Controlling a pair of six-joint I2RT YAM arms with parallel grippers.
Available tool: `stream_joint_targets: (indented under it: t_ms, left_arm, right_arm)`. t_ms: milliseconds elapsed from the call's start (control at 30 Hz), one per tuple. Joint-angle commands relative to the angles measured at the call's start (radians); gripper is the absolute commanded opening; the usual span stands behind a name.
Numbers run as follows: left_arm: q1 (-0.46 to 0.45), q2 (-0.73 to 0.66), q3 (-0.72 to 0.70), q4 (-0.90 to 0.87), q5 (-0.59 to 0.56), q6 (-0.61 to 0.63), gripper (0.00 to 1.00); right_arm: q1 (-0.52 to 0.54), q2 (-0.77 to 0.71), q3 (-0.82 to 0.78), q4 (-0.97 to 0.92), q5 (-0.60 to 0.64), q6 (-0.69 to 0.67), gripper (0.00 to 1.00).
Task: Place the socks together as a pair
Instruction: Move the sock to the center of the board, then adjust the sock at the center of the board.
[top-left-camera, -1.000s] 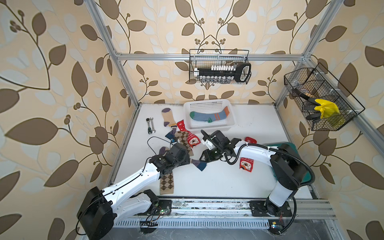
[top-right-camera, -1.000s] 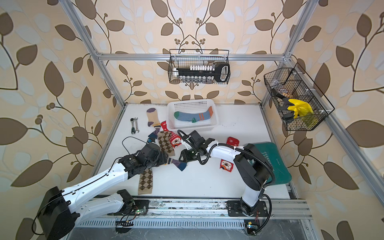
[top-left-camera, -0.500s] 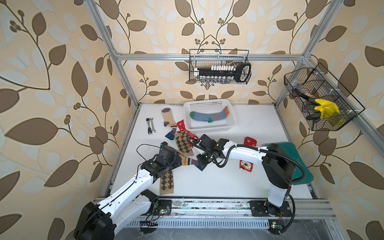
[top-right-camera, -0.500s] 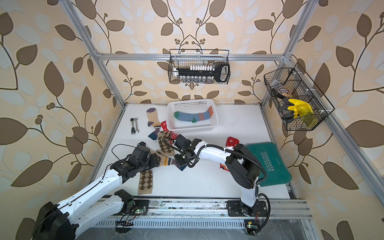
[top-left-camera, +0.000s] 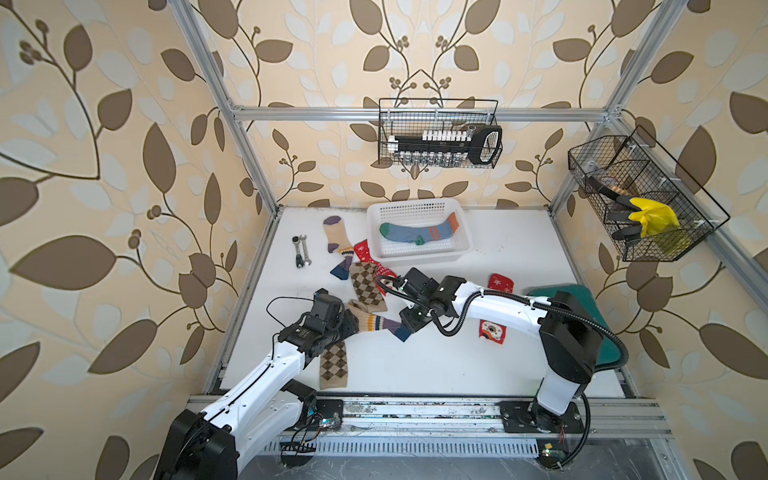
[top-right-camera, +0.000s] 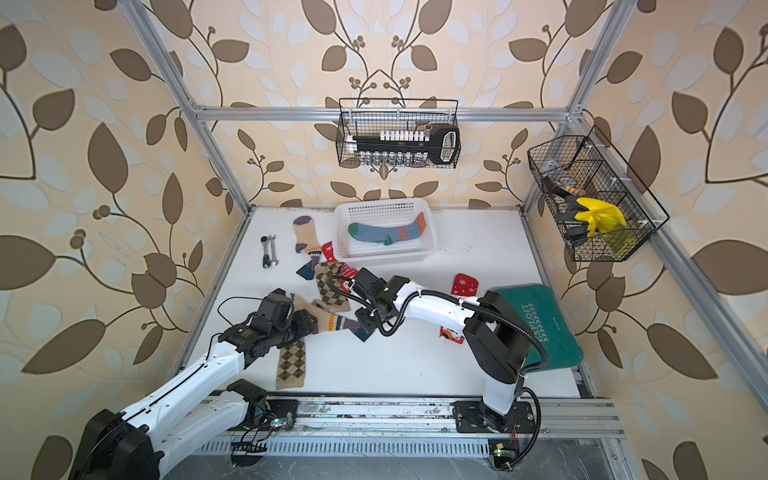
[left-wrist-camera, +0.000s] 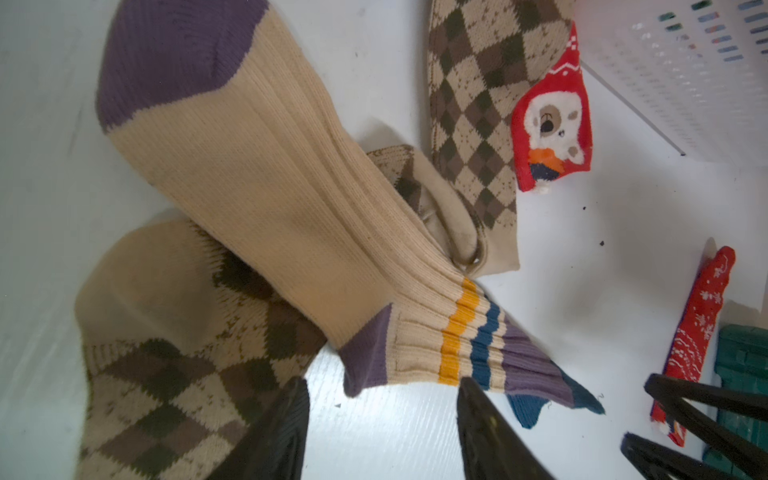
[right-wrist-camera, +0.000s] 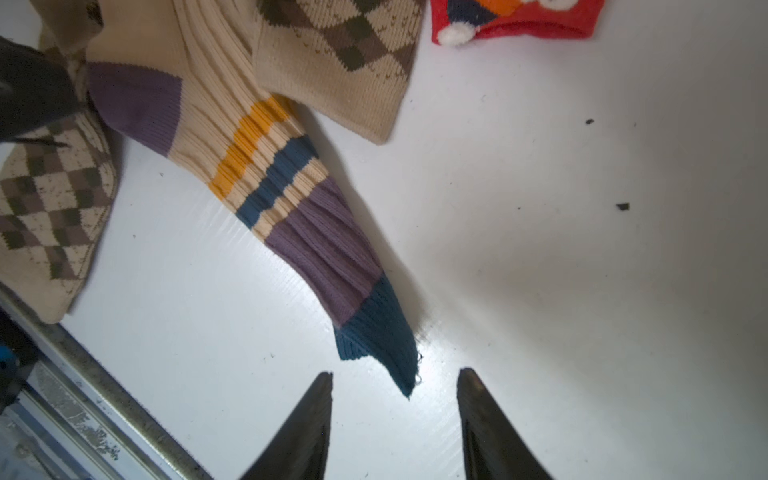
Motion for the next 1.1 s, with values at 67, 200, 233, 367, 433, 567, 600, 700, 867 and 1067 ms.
stream_joint_targets:
  t_ms: [67, 200, 233, 367, 433, 567, 600, 700, 867, 1067]
  left_arm:
    - [0.012, -0.061, -0.007, -0.009, 0.007, 0.019, 0.58]
    - [0.016, -0.097, -0.009, -0.025, -0.012, 0.028, 0.59]
    - [0.016, -0.100, -0.008, -0.027, -0.013, 0.029, 0.59]
    - [0.017, -0.089, -0.020, -0.020, -0.010, 0.031, 0.59]
    - [0.019, -0.076, -0.040, 0.003, -0.013, 0.028, 0.59]
    - [0.036, -0.016, -0.063, 0.058, 0.009, 0.022, 0.59]
    - [0.042, 0.003, -0.058, 0.065, 0.018, 0.026, 0.59]
    - [0.071, 0.078, -0.049, 0.105, 0.063, 0.040, 0.59]
    - [0.168, 0.293, -0.020, 0.194, 0.227, 0.077, 0.59]
    - [0.225, 0.388, 0.044, 0.212, 0.267, 0.099, 0.58]
  right_arm:
    - [0.011, 0.079, 0.050, -0.022, -0.040, -0.022, 0.43]
    - [0.015, 0.106, 0.069, -0.045, -0.041, -0.018, 0.18]
    - [0.014, 0.100, 0.066, -0.047, -0.033, -0.018, 0.12]
    - [0.015, 0.015, 0.046, -0.083, 0.046, -0.030, 0.00]
    - [0.012, -0.053, 0.032, -0.103, 0.099, -0.036, 0.00]
    - [-0.004, -0.204, -0.004, -0.145, 0.206, -0.048, 0.00]
    - [-0.010, -0.236, -0.019, -0.148, 0.223, -0.052, 0.00]
    - [-0.045, -0.294, -0.075, -0.142, 0.231, -0.064, 0.00]
    - [-0.107, -0.313, -0.175, -0.114, 0.238, -0.063, 0.00]
    - [-0.167, -0.326, -0.266, -0.072, 0.247, -0.018, 0.00]
